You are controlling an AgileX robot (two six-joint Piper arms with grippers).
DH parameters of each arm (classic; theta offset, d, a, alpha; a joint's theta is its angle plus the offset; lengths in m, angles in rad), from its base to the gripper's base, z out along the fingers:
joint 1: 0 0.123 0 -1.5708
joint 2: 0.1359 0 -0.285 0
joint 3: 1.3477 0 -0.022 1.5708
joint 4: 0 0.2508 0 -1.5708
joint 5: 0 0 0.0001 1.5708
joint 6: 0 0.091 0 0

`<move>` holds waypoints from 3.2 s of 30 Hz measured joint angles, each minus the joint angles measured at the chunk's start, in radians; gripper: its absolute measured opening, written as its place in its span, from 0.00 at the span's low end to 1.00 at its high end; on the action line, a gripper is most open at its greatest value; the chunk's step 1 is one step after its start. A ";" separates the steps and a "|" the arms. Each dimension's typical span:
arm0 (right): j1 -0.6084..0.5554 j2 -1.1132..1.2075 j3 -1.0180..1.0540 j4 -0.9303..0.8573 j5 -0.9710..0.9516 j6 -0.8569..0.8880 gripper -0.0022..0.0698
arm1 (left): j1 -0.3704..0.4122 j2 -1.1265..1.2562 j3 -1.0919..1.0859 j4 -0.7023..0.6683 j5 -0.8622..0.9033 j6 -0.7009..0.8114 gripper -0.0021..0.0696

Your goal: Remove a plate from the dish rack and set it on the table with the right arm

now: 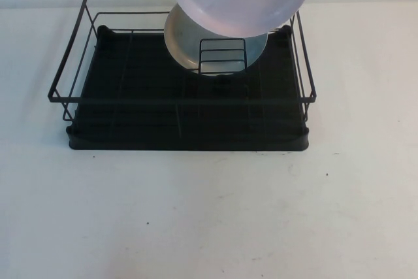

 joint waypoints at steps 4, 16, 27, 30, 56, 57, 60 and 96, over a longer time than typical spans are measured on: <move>0.000 -0.074 0.042 -0.031 0.049 0.089 0.08 | 0.000 0.000 0.000 0.000 0.000 0.000 0.02; 0.000 -0.462 0.599 0.146 -0.012 0.261 0.08 | 0.000 0.000 0.000 0.000 0.000 0.000 0.02; 0.000 -0.515 0.926 0.281 0.076 0.457 0.08 | 0.000 0.000 0.000 0.000 0.000 0.000 0.02; 0.000 -0.479 0.990 0.328 0.072 0.457 0.08 | 0.000 0.000 0.000 0.000 0.000 0.000 0.02; 0.000 -0.041 1.036 0.611 -0.118 0.182 0.08 | 0.000 0.000 0.000 0.000 0.000 0.000 0.02; 0.000 -0.031 1.036 0.615 -0.118 0.180 0.08 | 0.000 0.000 0.000 0.000 0.000 0.000 0.02; 0.000 -0.009 1.034 0.618 -0.120 0.177 0.08 | 0.000 0.000 0.000 0.000 0.000 0.000 0.02; 0.000 -0.277 0.836 0.236 0.033 0.272 0.01 | 0.000 0.000 0.000 0.000 0.000 0.000 0.02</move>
